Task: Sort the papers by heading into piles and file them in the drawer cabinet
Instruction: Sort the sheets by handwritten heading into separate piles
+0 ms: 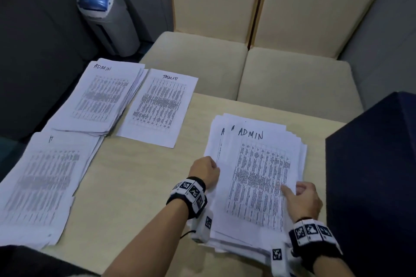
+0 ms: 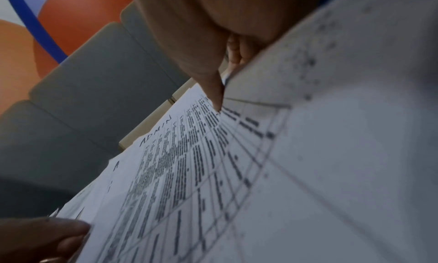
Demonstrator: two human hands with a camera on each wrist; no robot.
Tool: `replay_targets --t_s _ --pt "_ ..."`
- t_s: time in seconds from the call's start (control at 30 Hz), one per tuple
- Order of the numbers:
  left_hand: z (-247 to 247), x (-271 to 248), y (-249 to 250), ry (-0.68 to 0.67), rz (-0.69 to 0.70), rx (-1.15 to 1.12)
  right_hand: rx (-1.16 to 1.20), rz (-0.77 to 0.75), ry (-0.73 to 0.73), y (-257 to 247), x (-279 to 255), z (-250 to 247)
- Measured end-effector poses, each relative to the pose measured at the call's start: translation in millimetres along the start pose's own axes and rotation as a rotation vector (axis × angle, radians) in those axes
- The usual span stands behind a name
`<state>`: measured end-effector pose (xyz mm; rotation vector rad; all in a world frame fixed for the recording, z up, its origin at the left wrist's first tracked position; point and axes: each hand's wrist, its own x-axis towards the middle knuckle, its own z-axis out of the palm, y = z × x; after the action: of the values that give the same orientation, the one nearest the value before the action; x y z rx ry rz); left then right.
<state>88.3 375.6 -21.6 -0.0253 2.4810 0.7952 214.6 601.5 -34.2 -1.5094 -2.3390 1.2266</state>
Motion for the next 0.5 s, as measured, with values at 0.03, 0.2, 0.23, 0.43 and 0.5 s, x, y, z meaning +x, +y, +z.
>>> replay_targets --t_s 0.03,0.2,0.23,0.43,0.5 --pt "1 1 1 0.019 0.002 0.006 0.007 0.003 0.008 4 1 -5" --pt "13 4 14 0.079 0.008 -0.053 0.084 0.070 0.020 12 -1 -23" --pt "18 4 17 0.073 0.011 -0.067 0.109 0.061 0.015 12 -1 -23" --pt "33 2 27 0.005 -0.081 0.005 0.170 0.030 0.006 0 16 -29" --pt "36 2 28 0.084 -0.038 0.023 0.132 0.026 -0.090 2 24 -31"
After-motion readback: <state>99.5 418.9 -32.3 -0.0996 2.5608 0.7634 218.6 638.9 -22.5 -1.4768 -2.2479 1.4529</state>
